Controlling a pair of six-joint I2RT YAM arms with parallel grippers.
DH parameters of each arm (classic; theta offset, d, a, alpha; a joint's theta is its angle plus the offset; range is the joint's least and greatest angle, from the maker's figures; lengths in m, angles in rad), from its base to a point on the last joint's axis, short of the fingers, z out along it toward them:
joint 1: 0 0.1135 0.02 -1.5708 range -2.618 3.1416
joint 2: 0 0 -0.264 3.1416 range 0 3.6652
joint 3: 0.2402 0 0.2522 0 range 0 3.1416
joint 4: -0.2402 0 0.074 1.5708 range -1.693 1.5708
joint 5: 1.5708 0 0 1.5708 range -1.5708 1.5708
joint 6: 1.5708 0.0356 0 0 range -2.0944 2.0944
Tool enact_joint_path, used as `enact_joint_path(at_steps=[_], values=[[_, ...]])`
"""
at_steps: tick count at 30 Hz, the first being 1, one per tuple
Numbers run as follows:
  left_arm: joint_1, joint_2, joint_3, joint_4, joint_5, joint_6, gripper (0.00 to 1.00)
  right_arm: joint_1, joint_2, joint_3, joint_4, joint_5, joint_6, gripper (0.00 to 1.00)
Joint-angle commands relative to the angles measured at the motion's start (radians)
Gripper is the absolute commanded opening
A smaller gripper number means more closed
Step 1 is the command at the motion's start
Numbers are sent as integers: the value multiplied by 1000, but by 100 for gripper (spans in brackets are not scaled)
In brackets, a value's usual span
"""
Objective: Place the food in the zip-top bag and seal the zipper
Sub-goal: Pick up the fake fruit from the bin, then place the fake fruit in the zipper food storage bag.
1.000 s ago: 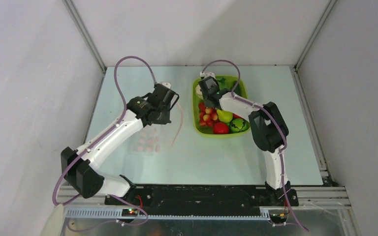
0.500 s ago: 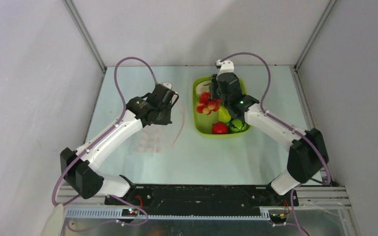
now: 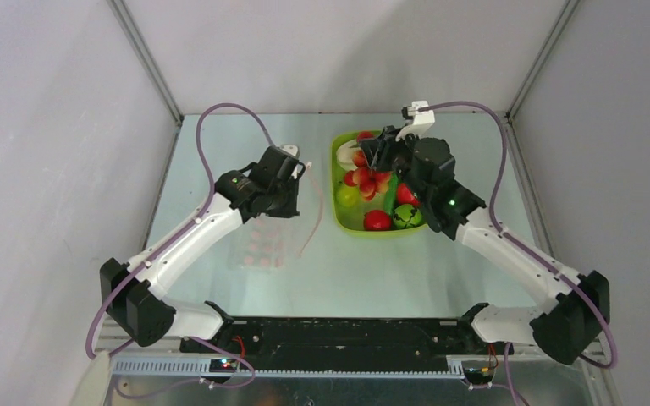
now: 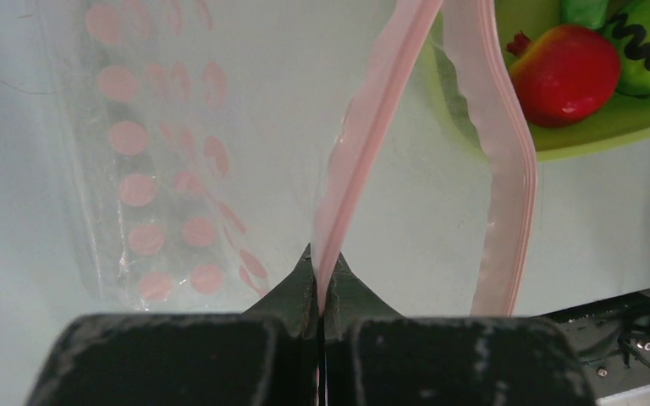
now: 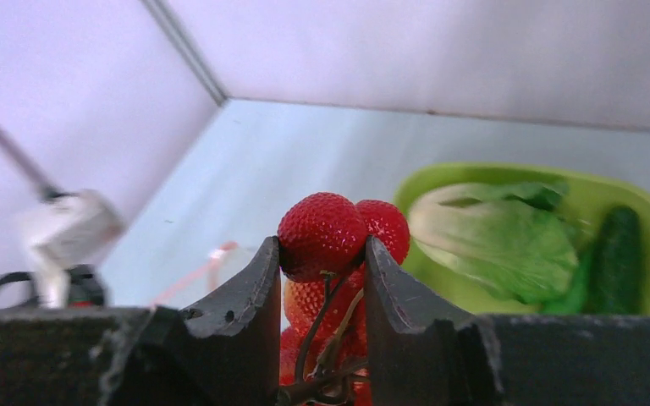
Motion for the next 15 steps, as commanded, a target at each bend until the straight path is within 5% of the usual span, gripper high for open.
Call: enact_joint_path(at_steps=[1,15], values=[[0,-37,-7,45,61,4,0,28,-97,-18,178,-122,102,0],[0,-65,-31,76,107,-18,0,143,-46,-152,640,-150,383,0]])
